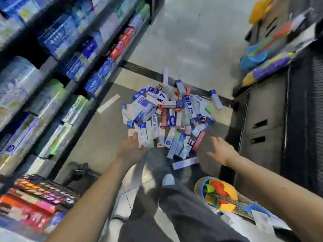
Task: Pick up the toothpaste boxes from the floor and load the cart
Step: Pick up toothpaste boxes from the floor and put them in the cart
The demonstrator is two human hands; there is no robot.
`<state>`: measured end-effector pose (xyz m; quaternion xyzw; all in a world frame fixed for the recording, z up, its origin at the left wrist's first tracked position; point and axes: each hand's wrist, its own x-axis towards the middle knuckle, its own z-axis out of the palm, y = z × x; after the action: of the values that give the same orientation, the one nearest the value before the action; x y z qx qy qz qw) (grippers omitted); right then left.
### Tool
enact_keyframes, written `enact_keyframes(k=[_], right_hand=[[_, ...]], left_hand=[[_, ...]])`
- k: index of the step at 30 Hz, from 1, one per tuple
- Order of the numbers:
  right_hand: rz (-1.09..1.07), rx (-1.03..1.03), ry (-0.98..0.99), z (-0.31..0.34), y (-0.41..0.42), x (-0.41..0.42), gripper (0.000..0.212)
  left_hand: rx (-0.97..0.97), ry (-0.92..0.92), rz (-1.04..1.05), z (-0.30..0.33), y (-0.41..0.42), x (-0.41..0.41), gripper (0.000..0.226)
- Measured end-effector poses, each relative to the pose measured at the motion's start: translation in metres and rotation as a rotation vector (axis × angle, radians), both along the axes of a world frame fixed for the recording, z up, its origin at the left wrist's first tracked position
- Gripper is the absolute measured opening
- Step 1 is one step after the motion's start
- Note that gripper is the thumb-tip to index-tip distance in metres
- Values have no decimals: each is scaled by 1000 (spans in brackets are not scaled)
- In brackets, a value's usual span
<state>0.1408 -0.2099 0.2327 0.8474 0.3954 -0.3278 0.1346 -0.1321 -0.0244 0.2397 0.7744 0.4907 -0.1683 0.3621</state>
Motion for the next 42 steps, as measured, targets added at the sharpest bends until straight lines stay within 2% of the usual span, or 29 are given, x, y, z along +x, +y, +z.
enact_keyframes(k=[5,10,15,19,24,29,33,37,42], right_hand=[[-160,-31,125,-41,-27,22,66],[-375,-61,253,-112,-36,27,65],[-615,-81,345,-207,-32,27,67],[-855,-55,359,-293,-32,30,56],[-1073,-74,417,-395,-32,32,68],[-1130,-25,450,-491,-22,33,69],[-1174,102,405,-560,5,39,55],[-1190,99,332,-606,25,39,77],[-1161,43,200,-616,28,44,50]], left_hand=[[-83,91,-103,-47,-16,50,67],[-172,133,-158,-119,-22,85,63],[-242,145,-170,-219,-24,116,71],[-295,222,-210,-300,-29,140,70],[-347,247,-214,-406,-39,162,69],[-322,246,-205,-509,-44,184,66],[-265,224,-175,-579,-48,204,59],[-318,297,-63,-621,-66,222,64],[-209,339,-13,-635,-77,229,49]])
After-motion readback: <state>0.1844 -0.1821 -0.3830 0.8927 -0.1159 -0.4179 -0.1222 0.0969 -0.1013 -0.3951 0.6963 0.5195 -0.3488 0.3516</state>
